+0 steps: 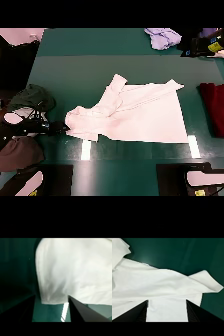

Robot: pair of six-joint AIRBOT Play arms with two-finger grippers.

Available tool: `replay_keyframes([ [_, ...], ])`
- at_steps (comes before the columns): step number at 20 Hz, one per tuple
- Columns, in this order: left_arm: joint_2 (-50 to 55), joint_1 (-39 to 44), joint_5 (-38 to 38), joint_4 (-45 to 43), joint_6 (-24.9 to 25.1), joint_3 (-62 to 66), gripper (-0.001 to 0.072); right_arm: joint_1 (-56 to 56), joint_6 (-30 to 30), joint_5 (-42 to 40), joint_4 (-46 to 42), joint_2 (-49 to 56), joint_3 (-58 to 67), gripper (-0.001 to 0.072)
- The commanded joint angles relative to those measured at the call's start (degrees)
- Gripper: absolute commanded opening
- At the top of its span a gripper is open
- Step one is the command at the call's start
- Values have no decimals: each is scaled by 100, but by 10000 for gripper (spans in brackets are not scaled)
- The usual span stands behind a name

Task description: Fold the shirts.

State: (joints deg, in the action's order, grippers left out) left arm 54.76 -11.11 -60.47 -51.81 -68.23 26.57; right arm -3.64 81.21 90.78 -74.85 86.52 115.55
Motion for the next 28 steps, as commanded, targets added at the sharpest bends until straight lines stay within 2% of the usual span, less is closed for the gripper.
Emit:
replay_keyframes([
  [1, 0, -4, -44, 125, 72, -4, 474, 7, 0, 48, -31, -2, 4, 534],
  [7, 0, -4, 0, 127, 76, -157, 474, 7, 2, 96, -28, -2, 4, 534],
  [8, 0, -4, 22, 129, 76, -157, 416, 7, 2, 96, -28, -2, 4, 534],
  [9, 0, -4, 55, 129, 81, -157, 270, 7, 31, 98, -28, -2, 4, 534],
  [11, 0, -4, 173, 146, 118, -157, 47, 7, 39, 129, -31, -2, 4, 533],
  [15, -2, -4, 184, 164, 114, -151, 27, -85, 39, 372, -33, -35, -103, 533],
  [17, -7, -4, -28, 125, 116, 42, 26, -258, 44, 476, -28, -264, -715, 533],
  [22, -7, -4, -723, 127, 153, 916, 28, -1113, 44, 409, -33, -1589, -3698, 533],
  [28, -7, -4, -758, 131, 269, 984, 28, -2221, 35, -330, -39, -3136, -7348, 532],
])
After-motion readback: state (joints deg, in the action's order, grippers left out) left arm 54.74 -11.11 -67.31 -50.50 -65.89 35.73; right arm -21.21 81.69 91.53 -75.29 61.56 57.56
